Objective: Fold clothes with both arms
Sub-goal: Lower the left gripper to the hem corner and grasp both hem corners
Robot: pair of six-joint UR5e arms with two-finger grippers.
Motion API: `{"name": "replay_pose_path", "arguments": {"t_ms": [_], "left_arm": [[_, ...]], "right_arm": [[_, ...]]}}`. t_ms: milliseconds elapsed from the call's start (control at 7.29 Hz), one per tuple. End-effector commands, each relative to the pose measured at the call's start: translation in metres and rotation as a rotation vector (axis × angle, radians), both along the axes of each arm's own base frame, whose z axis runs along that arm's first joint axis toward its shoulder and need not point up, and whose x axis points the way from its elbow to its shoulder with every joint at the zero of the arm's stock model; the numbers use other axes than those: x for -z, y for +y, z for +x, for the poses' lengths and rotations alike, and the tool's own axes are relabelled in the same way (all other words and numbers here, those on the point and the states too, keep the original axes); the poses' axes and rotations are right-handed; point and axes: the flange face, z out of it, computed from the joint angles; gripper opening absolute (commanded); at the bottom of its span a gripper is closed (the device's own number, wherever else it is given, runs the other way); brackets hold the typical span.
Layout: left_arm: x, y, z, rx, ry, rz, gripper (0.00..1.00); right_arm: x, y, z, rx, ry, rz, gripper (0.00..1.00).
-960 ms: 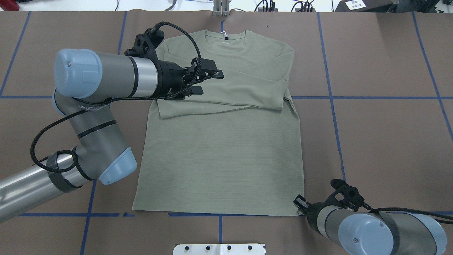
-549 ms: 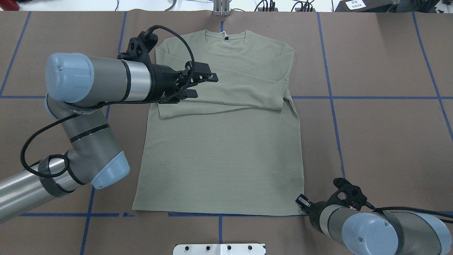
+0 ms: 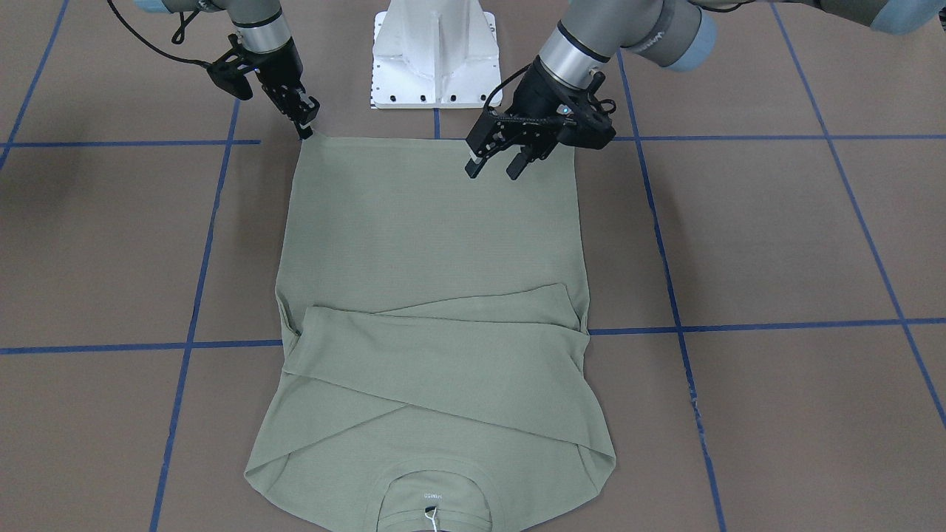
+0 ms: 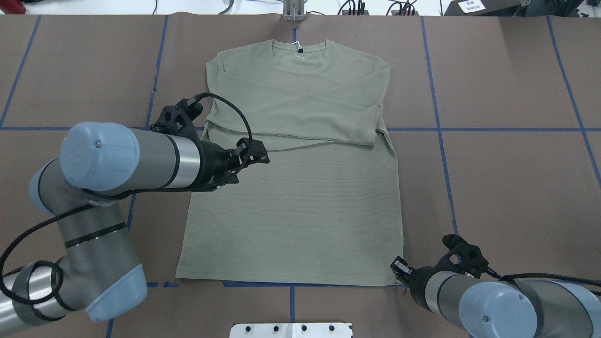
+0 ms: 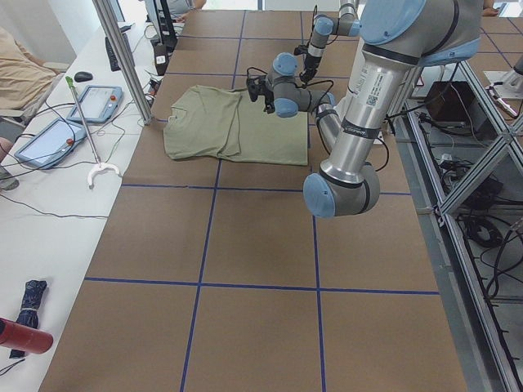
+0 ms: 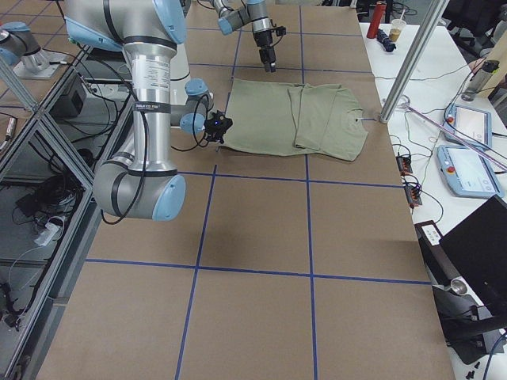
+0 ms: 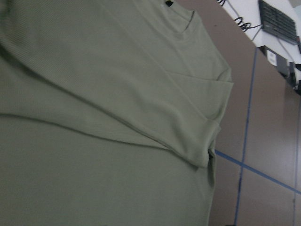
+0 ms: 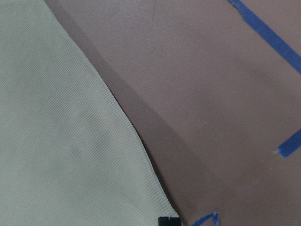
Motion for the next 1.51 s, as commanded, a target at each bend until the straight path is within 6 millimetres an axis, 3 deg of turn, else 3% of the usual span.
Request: {"name": "replay_pose_path", "arguments": {"t_ms": [0,137,274,411,823,1372], "left_arm": [[-0.082,0.070,-0.007,-0.032,-0.195,-0.032,0.87],[-0.131,0.089,-0.008,-0.060,-0.308,-0.061,0.87],[-0.158,0.103,-0.008,-0.065,-0.369,-0.064,0.87],[-0.167,0.117,0.003,-0.093,-0.387,-0.073,0.87],[-0.164,0.142,0.028,-0.128,-0.379,-0.097,0.83],[-0.153,0.141,0.036,-0.127,-0.397,-0.104,0.67]], "right_arm": [[0.004,0.002,0.001,0.004,-0.008,-0.001,0.00],[0.005,0.002,0.001,0.005,-0.011,-0.001,0.00],[0.006,0.002,0.001,0.006,-0.014,0.000,0.00],[0.011,0.002,0.001,0.007,-0.023,0.000,0.00],[0.009,0.002,0.002,0.006,-0.018,0.000,0.00],[0.007,0.000,0.003,0.000,-0.015,0.003,0.00]]}}
